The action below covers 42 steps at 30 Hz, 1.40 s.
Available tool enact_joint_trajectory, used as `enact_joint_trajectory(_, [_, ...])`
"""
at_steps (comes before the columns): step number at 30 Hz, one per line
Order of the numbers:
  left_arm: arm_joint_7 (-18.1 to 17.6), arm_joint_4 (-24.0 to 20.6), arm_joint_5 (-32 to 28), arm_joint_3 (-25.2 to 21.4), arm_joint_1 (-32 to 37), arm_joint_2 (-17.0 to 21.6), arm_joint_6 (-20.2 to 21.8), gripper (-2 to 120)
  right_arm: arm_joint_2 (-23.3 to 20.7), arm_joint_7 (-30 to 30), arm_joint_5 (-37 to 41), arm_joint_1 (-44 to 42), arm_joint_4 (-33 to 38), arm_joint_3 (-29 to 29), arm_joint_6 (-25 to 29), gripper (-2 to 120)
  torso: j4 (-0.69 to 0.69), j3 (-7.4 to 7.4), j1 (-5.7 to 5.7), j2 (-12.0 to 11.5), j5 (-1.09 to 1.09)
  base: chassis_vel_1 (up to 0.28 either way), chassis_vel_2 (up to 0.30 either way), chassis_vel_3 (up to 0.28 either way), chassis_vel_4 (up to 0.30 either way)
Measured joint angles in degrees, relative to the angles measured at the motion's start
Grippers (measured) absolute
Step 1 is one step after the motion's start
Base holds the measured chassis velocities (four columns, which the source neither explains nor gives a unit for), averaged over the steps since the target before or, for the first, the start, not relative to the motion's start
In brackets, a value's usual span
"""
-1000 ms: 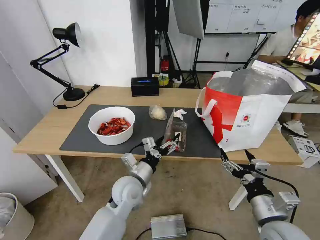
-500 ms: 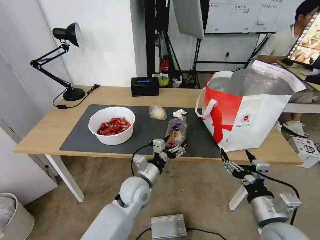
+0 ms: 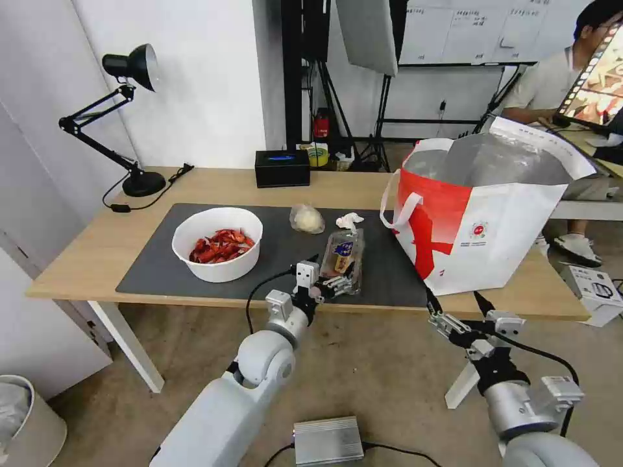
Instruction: Pick up the trash from the table and place it into the takeout bag.
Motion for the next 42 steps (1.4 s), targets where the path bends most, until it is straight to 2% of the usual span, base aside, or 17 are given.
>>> enact_joint_trajectory(2, [-0.01,0.04,0.24,0.14,-0.01,0.06,0.0,75,-0.05,0.22,0.5,0.37,-0.12,-0.17,0.0,100,0.0,0.0,0.0,0.0,0.0,0.0,0.0,0.0,0.0])
enact_joint_trajectory(4, [-0.05,0.09,0.38,0.44,-0.01,0.15,0.0,65,-0.16,0.86,1.79,1.25,-0.37,-0.55,-0.02,100,0.0,0.0,-0.01,0.0,0.0,0.0,0.0,0.0,0.0])
enact_joint_trajectory(8, [-0.05,0.08,0.35,0.73,-0.01,0.25,0.0,57,-0.23,1.51,2.95,2.2,-0.62,-0.99,-0.13,100,0.0,0.0,0.0,0.0,0.0,0.0,0.0,0.0,0.0])
enact_joint_trajectory(11, [0.2,-0.26,0.21,1.15,0.22,0.35,0.8,37,-0.02,2.75,4.82,4.53,-1.44,-2.55,-0.5,100,0.01,0.0,0.0,0.0,0.0,0.0,0.0,0.0,0.0])
enact_joint_trajectory(13, [0.33,-0.2,0.2,1.22,0.25,0.35,0.89,35,0.09,2.95,5.19,4.93,-1.6,-2.89,-0.58,100,0.01,0.0,-0.01,0.0,0.0,0.0,0.0,0.0,0.0])
enact_joint_trajectory(15, [1.2,0.24,0.61,1.36,0.4,0.21,1.09,25,0.58,3.72,6.88,6.05,-2.01,-3.62,-0.97,100,0.01,0.0,0.0,0.0,0.0,0.0,0.0,0.0,0.0])
enact_joint_trajectory(17, [1.3,0.3,0.71,1.38,0.42,0.19,1.11,24,0.63,3.82,7.17,6.17,-2.06,-3.67,-1.06,100,0.01,0.0,0.0,0.0,0.0,0.0,0.0,0.0,0.0])
enact_joint_trajectory(19, [1.56,0.65,1.32,1.64,0.48,0.05,1.14,10,0.82,4.66,10.13,7.44,-2.79,-3.78,-1.86,100,0.01,0.0,0.0,0.0,0.0,0.0,0.0,0.0,0.0])
enact_joint_trajectory(20, [1.56,0.65,1.32,1.64,0.48,0.05,1.14,10,0.82,4.66,10.13,7.44,-2.79,-3.78,-1.86,100,0.01,0.0,0.0,0.0,0.0,0.0,0.0,0.0,0.0])
enact_joint_trajectory(23, [1.59,0.96,2.07,1.83,0.52,-0.16,1.14,0,0.46,5.46,13.55,8.64,-3.61,-3.78,-2.66,100,0.0,0.0,0.0,0.0,0.0,0.0,0.0,0.0,0.0])
enact_joint_trajectory(25, [1.59,1.0,2.18,1.83,0.54,-0.21,1.14,0,0.38,5.62,14.24,8.91,-3.72,-3.78,-2.87,100,0.01,0.0,0.0,0.0,0.0,0.0,0.0,0.0,0.0])
enact_joint_trajectory(27, [1.58,1.09,2.82,1.84,0.65,-0.36,1.14,0,-0.04,6.83,19.33,10.92,-4.18,-3.92,-4.3,100,0.0,0.0,0.0,0.0,0.0,0.0,0.0,0.0,0.0])
enact_joint_trajectory(29, [1.59,1.1,2.92,1.86,0.65,-0.35,1.14,0,-0.14,7.23,20.86,11.66,-4.31,-3.93,-4.77,100,0.0,0.0,0.0,0.0,0.0,0.0,0.0,0.0,0.0])
enact_joint_trajectory(31, [1.58,1.11,3.17,1.82,0.67,-0.3,1.14,0,-0.54,8.98,27.94,14.84,-5.45,-3.93,-6.73,100,0.0,0.0,-0.01,0.01,0.0,0.0,0.0,0.0,0.0])
enact_joint_trajectory(42, [1.57,1.04,3.32,1.52,0.45,-0.14,1.14,0,-0.56,11.27,39.35,19.45,-9.9,-4.22,-9.44,100,0.0,0.0,0.0,0.01,0.0,0.0,0.0,0.0,0.0])
